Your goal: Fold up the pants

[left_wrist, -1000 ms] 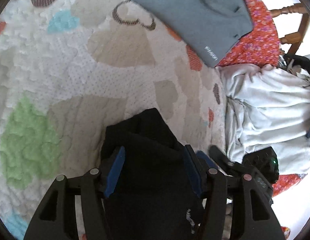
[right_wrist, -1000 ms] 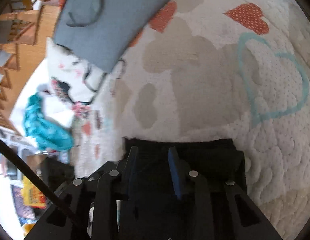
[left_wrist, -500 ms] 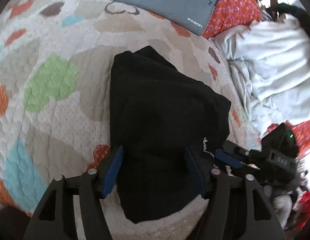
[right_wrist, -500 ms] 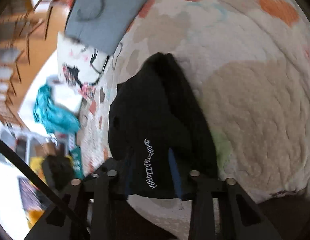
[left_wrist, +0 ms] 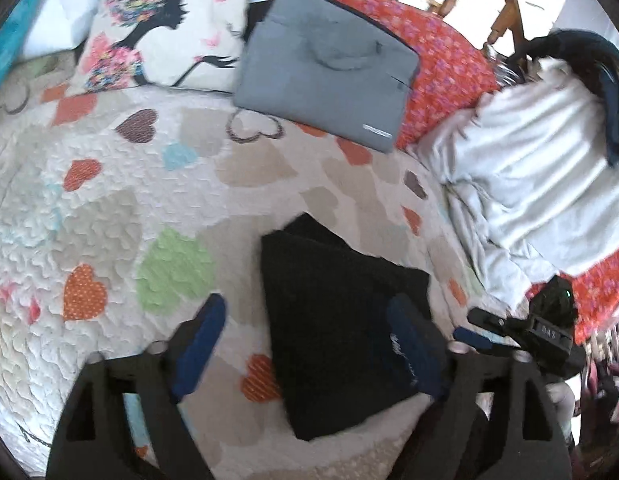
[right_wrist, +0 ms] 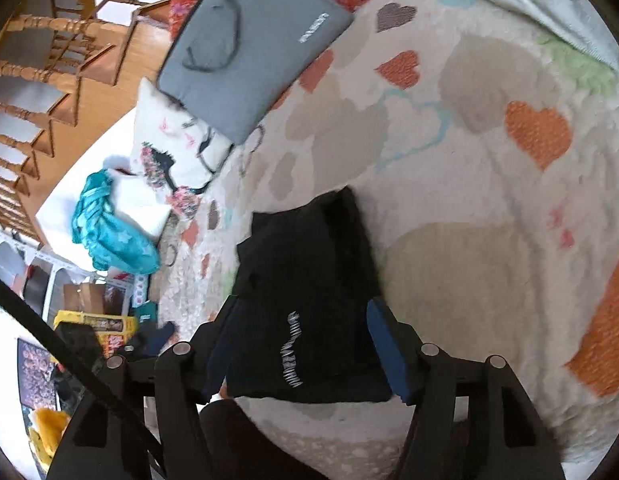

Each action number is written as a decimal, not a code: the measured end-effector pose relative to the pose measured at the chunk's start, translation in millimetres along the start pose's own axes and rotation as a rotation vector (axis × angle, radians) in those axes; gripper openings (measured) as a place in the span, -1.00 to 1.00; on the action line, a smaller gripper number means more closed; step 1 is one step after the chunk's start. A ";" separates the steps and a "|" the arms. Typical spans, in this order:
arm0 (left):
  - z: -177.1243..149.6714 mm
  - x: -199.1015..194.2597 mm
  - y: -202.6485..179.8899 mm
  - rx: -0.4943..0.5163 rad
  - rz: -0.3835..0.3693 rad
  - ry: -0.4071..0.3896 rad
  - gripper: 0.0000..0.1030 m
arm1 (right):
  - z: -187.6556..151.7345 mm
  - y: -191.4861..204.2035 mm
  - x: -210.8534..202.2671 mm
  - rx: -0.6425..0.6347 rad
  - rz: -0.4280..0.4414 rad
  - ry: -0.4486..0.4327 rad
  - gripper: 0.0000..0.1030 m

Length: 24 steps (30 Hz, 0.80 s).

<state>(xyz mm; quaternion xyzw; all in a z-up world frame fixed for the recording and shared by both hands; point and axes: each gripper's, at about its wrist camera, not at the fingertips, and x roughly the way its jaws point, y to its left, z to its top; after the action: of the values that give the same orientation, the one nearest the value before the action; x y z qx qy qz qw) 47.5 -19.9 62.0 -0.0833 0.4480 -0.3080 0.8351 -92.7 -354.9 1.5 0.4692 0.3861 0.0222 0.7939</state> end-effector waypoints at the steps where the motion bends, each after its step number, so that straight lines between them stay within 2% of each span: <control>1: 1.7 6.0 5.5 -0.020 -0.007 0.016 0.69 | 3.2 -2.9 1.6 -0.003 -0.014 0.008 0.39; 5: 3.5 49.0 16.9 -0.065 -0.016 0.168 0.69 | 13.7 -5.8 19.4 -0.015 -0.036 0.068 0.41; 9: -1.0 89.2 18.1 -0.071 -0.020 0.248 0.68 | 19.9 -5.7 45.0 -0.039 -0.060 0.115 0.41; 12: -0.3 115.8 20.1 -0.091 -0.060 0.302 0.68 | 24.9 -8.4 66.7 -0.045 -0.072 0.144 0.41; 14: 2.2 126.4 19.2 -0.097 -0.079 0.309 0.73 | 28.5 -9.6 77.1 -0.047 -0.061 0.144 0.43; 16: 6.3 130.8 14.8 -0.081 -0.088 0.309 0.80 | 32.6 -10.5 83.3 -0.039 -0.027 0.129 0.54; 18: 8.5 135.7 11.1 -0.089 -0.096 0.311 0.93 | 34.2 -14.1 86.6 -0.008 0.045 0.086 0.76; 20: 7.3 136.6 5.3 -0.083 -0.099 0.307 0.93 | 32.2 -10.2 89.9 -0.025 0.062 0.072 0.78; 21: 5.9 135.5 0.6 -0.069 -0.120 0.307 0.77 | 30.1 -5.3 91.9 -0.049 0.067 0.083 0.68; 22: 3.6 131.7 -4.3 -0.046 -0.111 0.301 0.64 | 25.9 -0.1 96.3 -0.062 0.096 0.114 0.56; 23: 2.8 128.6 -5.8 -0.025 -0.100 0.300 0.21 | 20.4 3.5 101.4 -0.057 0.119 0.146 0.36; 24: 1.7 125.9 -8.1 -0.011 -0.114 0.310 -0.07 | 14.6 6.4 105.8 -0.062 0.121 0.170 0.17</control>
<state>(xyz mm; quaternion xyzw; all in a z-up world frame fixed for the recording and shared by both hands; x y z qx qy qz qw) 96.7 -100.8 -21.4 -0.0648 0.5675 -0.3617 0.7368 -7.2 -319.9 -52.4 0.4631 0.4221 0.1216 0.7698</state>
